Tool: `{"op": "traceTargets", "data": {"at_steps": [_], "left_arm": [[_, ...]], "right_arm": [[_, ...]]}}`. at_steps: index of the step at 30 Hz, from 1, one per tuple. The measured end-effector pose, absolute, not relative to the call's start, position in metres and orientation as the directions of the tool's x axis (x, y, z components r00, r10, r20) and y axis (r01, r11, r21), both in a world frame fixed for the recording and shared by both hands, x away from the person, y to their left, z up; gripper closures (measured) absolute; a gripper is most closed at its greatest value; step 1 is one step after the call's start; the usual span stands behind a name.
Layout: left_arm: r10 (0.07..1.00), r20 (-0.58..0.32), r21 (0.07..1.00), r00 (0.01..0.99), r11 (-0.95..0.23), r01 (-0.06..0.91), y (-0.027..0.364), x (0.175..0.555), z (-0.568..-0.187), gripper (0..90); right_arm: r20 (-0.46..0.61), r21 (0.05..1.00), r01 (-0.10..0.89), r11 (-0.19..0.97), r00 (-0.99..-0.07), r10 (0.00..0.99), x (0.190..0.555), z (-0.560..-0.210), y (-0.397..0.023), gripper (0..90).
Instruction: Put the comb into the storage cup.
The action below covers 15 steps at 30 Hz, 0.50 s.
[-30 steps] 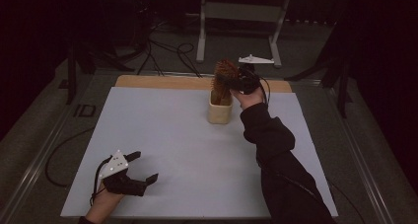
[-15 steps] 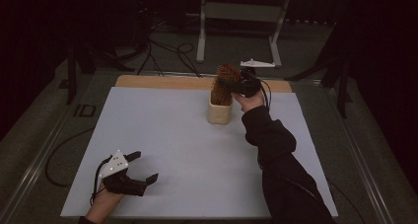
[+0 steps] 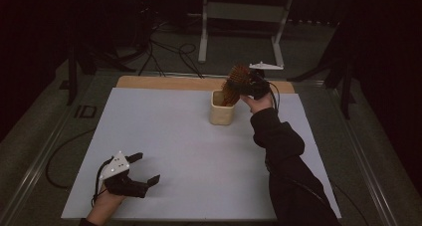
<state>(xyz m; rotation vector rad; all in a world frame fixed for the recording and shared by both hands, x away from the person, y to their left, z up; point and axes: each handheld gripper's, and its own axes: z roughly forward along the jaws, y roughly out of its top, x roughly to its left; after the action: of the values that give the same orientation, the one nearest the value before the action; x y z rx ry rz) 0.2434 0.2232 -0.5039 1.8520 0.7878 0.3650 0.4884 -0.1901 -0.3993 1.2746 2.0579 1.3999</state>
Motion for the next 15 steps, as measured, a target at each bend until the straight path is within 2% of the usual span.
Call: {"op": "traceTargets", "data": {"at_steps": [3, 6, 9, 15], "left_arm": [[0.666, -0.110, 0.906, 0.737, -0.239, 0.350, 0.223, 0.244, -0.504, 0.0], [0.664, -0.113, 0.906, 0.739, -0.236, 0.351, 0.223, 0.244, -0.504, 0.0], [0.661, -0.113, 0.906, 0.742, -0.238, 0.350, 0.222, 0.244, -0.504, 0.0], [0.661, -0.112, 0.907, 0.742, -0.237, 0.347, 0.223, 0.244, -0.504, 0.0]], "right_arm": [[0.182, 0.873, 0.473, 0.118, -0.541, 0.821, 0.488, -0.399, -0.192, 27.7], [0.194, 0.866, 0.483, 0.129, -0.564, 0.803, 0.488, -0.399, -0.194, 12.9], [0.165, 0.860, 0.480, 0.172, -0.581, 0.797, 0.486, -0.401, -0.194, 9.9], [0.161, 0.871, 0.465, 0.160, -0.578, 0.800, 0.482, -0.400, -0.204, 9.2]]}}
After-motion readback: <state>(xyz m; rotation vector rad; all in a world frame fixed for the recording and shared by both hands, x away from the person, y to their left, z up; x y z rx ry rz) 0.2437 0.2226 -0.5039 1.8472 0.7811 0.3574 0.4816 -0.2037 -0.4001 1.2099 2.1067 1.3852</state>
